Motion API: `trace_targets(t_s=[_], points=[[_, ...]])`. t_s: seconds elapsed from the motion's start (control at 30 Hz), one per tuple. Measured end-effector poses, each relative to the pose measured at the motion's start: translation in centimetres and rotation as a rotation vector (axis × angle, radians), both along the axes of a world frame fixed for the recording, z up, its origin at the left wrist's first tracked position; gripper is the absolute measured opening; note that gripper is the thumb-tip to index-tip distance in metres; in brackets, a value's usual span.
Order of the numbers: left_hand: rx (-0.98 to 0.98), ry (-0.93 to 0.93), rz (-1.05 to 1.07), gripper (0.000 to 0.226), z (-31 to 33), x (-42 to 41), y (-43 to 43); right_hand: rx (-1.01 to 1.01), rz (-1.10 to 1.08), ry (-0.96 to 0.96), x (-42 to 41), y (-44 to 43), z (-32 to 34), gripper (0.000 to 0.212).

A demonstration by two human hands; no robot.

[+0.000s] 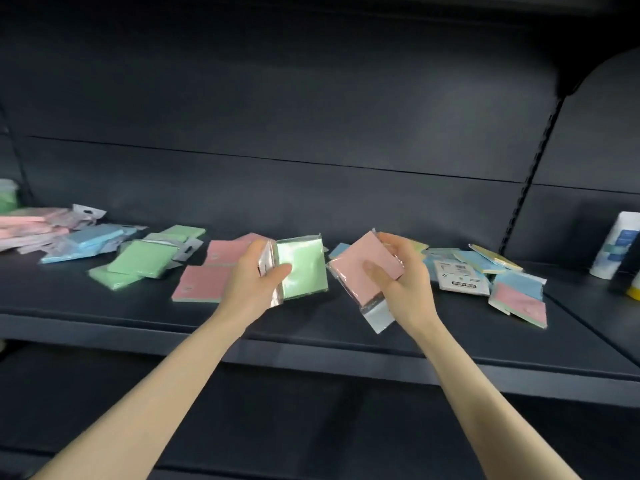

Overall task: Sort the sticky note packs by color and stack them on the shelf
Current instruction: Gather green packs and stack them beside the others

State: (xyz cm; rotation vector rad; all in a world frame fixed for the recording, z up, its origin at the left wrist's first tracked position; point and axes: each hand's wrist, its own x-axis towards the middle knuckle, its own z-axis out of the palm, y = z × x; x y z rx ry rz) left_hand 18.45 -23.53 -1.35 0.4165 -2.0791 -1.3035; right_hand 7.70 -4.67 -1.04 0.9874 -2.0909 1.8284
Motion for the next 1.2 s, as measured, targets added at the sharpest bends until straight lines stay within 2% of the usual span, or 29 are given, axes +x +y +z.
trace_targets(t_s=[0.2,0.43,0.67,0.9,1.0,1.2], points=[[-0.075,-0.116,-0.076,0.034,0.0,-0.9,-4.5,0.041,-0.043,-0.02,0.3,-4.6,-0.4,0.04],[-0.288,-0.295,-0.13,0.054,0.2,-2.6,-6.2,0.084,-0.193,0.001,0.2,-6.1,-0.7,0.042],[-0.233,-0.23,-0.21,0.05,1.2,-2.5,-7.4,0.086,-0.216,0.007,0.2,-7.5,0.4,0.037],[-0.088,-0.102,-0.107,0.04,1.7,-0.5,-11.5,0.042,-0.097,0.023,-0.6,-12.6,1.6,0.032],[-0.036,-0.086,-0.043,0.044,1.6,1.4,-14.1,0.049,-0.001,0.016,-0.3,-16.4,1.3,0.035],[-0.09,-0.113,0.156,0.042,2.2,4.6,-21.4,0.166,0.092,0.07,1.4,-24.4,2.0,0.041]])
